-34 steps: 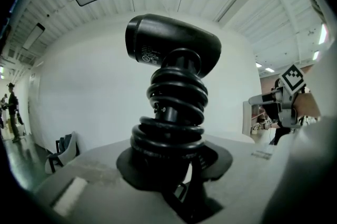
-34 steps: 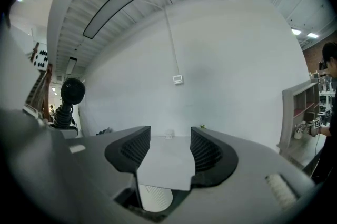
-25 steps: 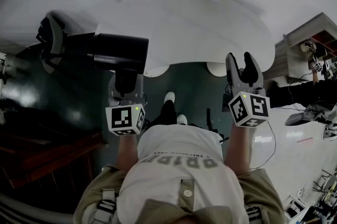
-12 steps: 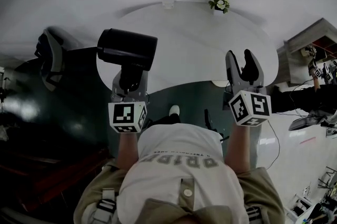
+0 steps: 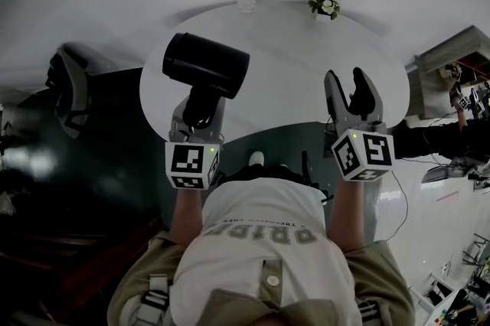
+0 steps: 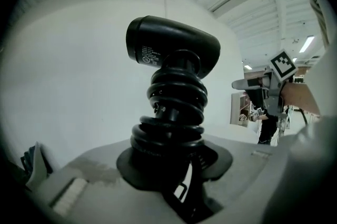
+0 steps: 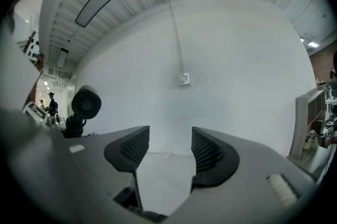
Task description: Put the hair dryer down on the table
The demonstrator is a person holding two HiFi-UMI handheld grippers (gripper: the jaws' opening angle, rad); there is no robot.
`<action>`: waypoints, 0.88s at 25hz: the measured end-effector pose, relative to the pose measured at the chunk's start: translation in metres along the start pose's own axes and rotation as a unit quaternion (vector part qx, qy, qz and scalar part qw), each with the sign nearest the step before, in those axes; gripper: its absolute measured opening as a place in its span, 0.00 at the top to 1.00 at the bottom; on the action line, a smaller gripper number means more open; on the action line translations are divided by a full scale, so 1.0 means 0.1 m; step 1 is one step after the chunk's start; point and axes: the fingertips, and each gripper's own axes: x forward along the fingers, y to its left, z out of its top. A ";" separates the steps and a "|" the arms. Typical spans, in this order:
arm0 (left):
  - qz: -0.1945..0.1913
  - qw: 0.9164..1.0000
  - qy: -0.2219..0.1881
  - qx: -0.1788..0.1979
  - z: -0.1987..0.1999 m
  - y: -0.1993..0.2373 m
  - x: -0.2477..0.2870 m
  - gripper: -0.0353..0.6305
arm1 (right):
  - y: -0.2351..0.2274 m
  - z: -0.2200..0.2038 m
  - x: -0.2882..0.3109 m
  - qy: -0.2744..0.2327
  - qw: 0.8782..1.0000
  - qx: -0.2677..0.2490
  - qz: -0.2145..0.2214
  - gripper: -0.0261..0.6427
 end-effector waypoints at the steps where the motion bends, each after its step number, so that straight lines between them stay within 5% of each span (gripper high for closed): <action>1: -0.003 1.000 0.007 0.003 -0.03 0.00 0.03 0.74 | 0.00 -0.01 0.03 0.004 1.000 -0.001 0.001 0.60; 14: -0.042 0.996 0.084 -0.008 -0.44 -0.20 0.39 0.74 | 0.08 -0.21 0.43 0.066 0.994 -0.027 0.077 0.48; 22: -0.064 0.989 0.130 -0.004 -0.76 -0.37 0.61 0.74 | 0.31 -0.48 0.63 0.123 0.973 -0.076 0.183 0.41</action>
